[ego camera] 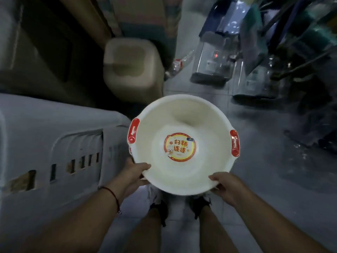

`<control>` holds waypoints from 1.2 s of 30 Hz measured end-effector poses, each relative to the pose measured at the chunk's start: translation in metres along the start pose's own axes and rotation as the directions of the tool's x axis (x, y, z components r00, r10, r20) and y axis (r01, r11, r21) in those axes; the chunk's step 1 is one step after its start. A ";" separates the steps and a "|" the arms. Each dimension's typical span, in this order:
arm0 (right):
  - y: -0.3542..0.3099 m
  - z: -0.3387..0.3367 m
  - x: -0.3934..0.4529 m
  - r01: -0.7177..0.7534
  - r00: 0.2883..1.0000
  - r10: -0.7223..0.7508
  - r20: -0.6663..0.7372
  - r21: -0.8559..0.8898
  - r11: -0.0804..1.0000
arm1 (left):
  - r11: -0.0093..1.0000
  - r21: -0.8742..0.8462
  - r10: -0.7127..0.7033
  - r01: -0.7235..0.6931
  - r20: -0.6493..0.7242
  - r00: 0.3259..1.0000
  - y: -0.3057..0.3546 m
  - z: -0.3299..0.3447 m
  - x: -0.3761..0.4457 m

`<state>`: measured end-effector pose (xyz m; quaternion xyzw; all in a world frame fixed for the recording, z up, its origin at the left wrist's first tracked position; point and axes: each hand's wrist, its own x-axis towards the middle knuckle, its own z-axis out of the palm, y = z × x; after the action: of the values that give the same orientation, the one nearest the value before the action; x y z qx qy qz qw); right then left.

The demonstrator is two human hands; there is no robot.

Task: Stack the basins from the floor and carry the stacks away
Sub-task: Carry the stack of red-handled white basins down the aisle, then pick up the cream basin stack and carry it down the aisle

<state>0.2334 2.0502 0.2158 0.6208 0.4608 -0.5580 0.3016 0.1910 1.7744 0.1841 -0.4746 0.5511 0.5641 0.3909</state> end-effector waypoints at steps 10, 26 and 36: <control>0.009 -0.032 0.102 0.063 0.988 -0.123 -0.091 -0.491 0.869 | 0.959 0.270 0.157 -0.091 -0.234 0.960 -0.088 0.038 0.066; -0.162 0.006 -0.367 0.615 0.333 -0.559 0.760 -0.624 -0.482 | 0.385 0.868 0.812 -0.314 -0.156 0.563 0.111 -0.005 -0.363; -0.046 0.119 -0.595 0.623 -0.113 -0.232 0.966 -0.113 -0.774 | 0.481 0.860 0.875 -0.169 -0.460 0.148 0.038 -0.179 -0.584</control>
<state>0.1702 1.8222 0.7765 -0.4246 0.8713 -0.2095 0.1289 0.3152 1.6413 0.7682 -0.2776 0.9520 0.0987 -0.0828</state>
